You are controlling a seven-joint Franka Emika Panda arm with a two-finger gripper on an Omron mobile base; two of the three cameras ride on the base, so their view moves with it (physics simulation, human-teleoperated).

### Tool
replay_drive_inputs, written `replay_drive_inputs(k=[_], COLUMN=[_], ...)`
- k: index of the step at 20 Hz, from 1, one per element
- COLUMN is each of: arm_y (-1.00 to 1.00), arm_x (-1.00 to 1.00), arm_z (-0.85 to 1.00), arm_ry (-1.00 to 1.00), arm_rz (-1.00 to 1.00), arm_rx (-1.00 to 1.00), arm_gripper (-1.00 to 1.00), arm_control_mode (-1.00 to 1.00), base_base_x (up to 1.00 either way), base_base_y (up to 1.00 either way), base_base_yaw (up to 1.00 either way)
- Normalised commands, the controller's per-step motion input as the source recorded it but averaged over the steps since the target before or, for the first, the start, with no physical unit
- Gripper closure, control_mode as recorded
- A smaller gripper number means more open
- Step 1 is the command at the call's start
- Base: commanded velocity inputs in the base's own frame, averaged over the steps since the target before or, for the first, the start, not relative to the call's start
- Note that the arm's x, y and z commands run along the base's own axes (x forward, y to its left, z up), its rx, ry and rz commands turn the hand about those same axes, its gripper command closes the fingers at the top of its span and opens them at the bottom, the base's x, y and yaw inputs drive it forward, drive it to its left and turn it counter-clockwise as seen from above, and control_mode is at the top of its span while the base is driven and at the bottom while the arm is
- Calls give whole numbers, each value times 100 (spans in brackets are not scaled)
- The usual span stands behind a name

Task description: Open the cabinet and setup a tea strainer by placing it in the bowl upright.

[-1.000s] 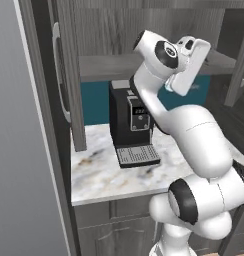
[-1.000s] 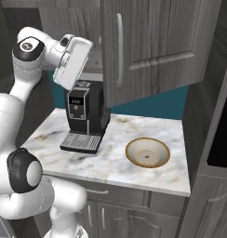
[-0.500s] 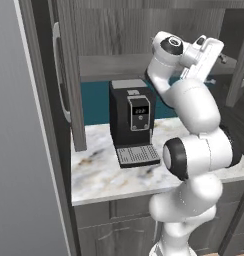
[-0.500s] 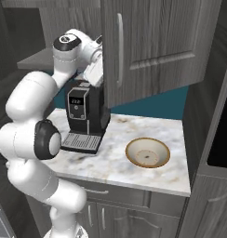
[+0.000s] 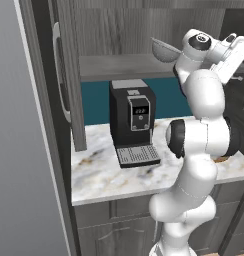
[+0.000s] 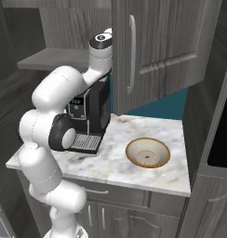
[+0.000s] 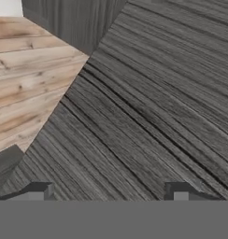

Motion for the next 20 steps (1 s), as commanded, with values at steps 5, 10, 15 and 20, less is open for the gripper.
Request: replay_drive_inputs(k=[5,10,15,20], arm_y=[-100,-97,-56,30], arm_x=[-10,1,3,1], arm_z=[0,-7,-5,-2], arm_ry=[0,0,-1,-2], arm_rz=[0,9,15,14], arm_rx=[9,8,6,2], arm_gripper=[-100,-100,-100,-100], arm_control_mode=[-100,-100,-100,-100], base_base_x=[0,0,0,0], base_base_y=[0,0,0,0], base_base_yaw=[0,0,0,0])
